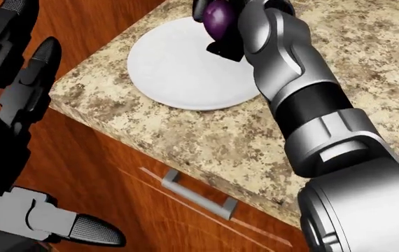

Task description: Pick the eggplant from the oven and place it on the plate on the counter.

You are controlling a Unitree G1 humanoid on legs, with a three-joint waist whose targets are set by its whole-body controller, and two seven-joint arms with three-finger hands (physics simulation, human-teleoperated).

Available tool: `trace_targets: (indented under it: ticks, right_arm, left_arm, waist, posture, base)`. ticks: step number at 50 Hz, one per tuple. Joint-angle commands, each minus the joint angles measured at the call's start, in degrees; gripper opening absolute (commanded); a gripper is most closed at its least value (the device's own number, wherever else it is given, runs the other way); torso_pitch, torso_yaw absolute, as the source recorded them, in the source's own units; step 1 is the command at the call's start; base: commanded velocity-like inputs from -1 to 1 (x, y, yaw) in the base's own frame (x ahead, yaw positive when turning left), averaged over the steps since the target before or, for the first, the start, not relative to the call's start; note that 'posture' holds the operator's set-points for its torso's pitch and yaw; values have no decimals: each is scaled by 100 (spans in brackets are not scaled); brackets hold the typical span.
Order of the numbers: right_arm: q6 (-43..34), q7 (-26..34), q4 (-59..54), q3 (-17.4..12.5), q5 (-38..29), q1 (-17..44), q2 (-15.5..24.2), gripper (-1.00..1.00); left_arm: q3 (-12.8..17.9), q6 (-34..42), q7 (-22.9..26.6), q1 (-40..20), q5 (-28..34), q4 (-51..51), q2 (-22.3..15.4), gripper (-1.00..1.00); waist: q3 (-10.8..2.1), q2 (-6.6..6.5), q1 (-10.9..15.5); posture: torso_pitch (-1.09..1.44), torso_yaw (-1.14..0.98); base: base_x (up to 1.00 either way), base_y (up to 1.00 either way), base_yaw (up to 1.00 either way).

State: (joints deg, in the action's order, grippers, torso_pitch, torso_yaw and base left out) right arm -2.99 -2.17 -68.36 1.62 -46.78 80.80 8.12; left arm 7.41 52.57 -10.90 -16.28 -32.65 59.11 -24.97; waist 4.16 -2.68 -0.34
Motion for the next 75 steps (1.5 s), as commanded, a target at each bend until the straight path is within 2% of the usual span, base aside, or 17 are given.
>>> trace_targets:
  ticks: [1,7,17,18,22,23,29,30,35,40,49,54,58,63,68,75]
  right_arm:
    - [65,-90,212,-13,-10,226,38,-100]
    - [71,-112,251,8,-11,244,-51,-100]
    - [89,-116,240,18,-7,232,-107,-100]
    - [99,-113,233,23,-9,227,-114,-87]
    - [121,-77,246,35,-18,212,-124,-76]
    - [113,-61,260,36,-22,221,-123,-68]
    - [115,32,368,62,-76,179,-113,-40]
    - [119,46,370,64,-87,169,-110,-30]
    - [132,86,378,57,-117,154,-101,-22]
    - [128,132,399,69,-170,99,-102,15]
    - [88,269,525,59,-189,104,-87,29]
    - [26,436,724,55,-193,67,-61,31]
    - [-92,753,1076,71,-221,-46,-60,32]
    - [-222,1093,1473,76,-297,-165,-43,29]
    - [-374,1436,1974,59,-353,-309,-49,29]
    - [-765,2257,3244,-31,-395,-683,68,40]
  left_arm:
    - [65,-260,-184,-83,-134,89,-125,100]
    - [15,-342,-328,-41,-266,89,-277,100]
    - [18,-88,-143,-81,39,89,-55,100]
    - [12,-68,-129,-93,64,89,-38,100]
    - [25,-25,-116,-122,77,89,-22,100]
    - [30,-23,-129,-131,56,89,-41,100]
    - [-57,9,174,-94,501,89,216,100]
    - [-59,38,225,-117,560,89,257,100]
    - [-53,117,386,-178,747,89,378,100]
    - [-49,155,547,-191,928,89,499,100]
    - [-41,205,541,-256,913,89,487,100]
    - [-68,304,428,-265,798,89,438,100]
    - [-80,383,515,-215,983,89,570,100]
    - [-137,396,836,-181,1422,89,805,100]
    - [-153,462,843,-223,1470,88,829,100]
    - [-203,563,1207,-241,1982,89,1093,100]
  waist:
    - [-111,-13,-4]
    - [67,-50,-17]
    - [305,-13,-34]
    - [319,-6,-36]
    - [355,23,-41]
    - [362,27,-40]
    - [416,54,-9]
    - [423,61,-3]
    - [450,96,23]
    - [479,130,53]
    - [511,170,74]
    - [528,186,87]
    - [512,199,94]
    - [431,215,103]
    - [309,230,110]
    - [99,242,124]
  posture:
    - [9,0]
    - [15,0]
    - [23,0]
    - [23,0]
    - [24,0]
    - [24,0]
    - [25,0]
    - [25,0]
    - [26,0]
    - [27,0]
    - [28,0]
    - [28,0]
    - [25,0]
    - [21,0]
    - [16,0]
    - [9,0]
  base:
    - [0,0,0]
    - [0,0,0]
    - [0,0,0]
    - [0,0,0]
    - [0,0,0]
    - [0,0,0]
    - [0,0,0]
    - [0,0,0]
    - [0,0,0]
    - [0,0,0]
    - [0,0,0]
    - [0,0,0]
    - [0,0,0]
    - [0,0,0]
    - [0,0,0]
    - [0,0,0]
